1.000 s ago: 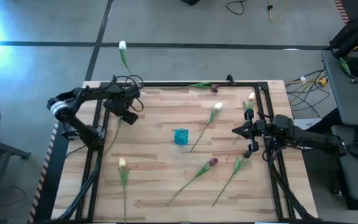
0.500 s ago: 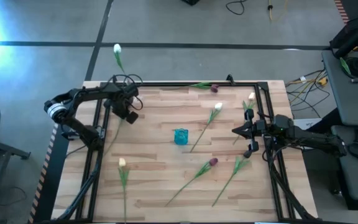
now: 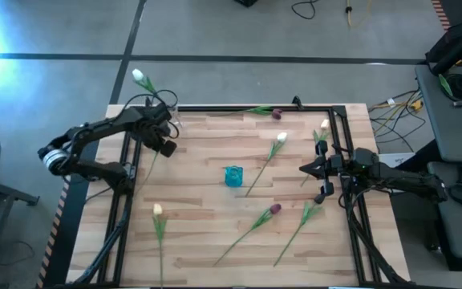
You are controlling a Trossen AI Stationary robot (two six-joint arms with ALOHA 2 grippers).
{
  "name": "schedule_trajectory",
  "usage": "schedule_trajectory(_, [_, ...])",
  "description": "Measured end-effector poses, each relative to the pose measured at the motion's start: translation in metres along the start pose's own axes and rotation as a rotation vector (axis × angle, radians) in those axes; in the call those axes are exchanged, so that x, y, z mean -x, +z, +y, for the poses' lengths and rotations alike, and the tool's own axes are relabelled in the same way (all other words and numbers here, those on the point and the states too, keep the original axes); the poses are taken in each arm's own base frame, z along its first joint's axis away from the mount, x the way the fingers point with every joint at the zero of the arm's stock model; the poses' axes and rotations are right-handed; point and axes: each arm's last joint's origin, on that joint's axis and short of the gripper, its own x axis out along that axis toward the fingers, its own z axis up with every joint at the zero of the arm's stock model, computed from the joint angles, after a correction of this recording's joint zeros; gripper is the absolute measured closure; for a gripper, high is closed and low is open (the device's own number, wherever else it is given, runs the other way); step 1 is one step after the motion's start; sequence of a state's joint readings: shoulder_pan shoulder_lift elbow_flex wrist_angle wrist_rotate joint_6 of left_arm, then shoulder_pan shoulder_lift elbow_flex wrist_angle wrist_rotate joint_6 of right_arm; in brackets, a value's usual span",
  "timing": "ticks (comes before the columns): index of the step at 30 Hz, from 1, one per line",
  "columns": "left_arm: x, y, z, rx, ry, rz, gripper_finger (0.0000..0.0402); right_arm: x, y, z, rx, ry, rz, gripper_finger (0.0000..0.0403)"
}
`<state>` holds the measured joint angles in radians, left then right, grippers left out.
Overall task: Sort flowers into vase by color
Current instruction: Put the left black flower into the blue vase
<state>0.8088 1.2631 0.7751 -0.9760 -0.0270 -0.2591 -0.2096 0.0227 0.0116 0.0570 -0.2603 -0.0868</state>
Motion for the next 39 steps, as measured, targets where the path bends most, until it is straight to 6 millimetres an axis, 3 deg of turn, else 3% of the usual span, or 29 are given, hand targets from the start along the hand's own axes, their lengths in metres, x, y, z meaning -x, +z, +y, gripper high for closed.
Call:
schedule_trajectory(11, [0.04, -0.026, -0.014, -0.023, -0.185, -0.184, 0.04, 0.0, 0.0, 0.0, 0.0, 0.0, 0.0, 0.0394])
schedule_trajectory(23, [0.075, -0.049, -0.074, -0.251, -0.531, -0.402, 0.04, 0.0, 0.0, 0.0, 0.0, -0.001, 0.0, 0.0394])
schedule_trajectory(31, [0.111, -0.047, -0.115, -0.424, -0.725, -0.797, 0.04, 0.0, 0.0, 0.0, 0.0, 0.0, 0.0, 0.0394])
schedule_trajectory(39, [0.136, -0.044, -0.133, -0.519, -0.859, -1.098, 0.04, 0.0, 0.0, 0.0, 0.0, -0.001, 0.0, 0.0394])
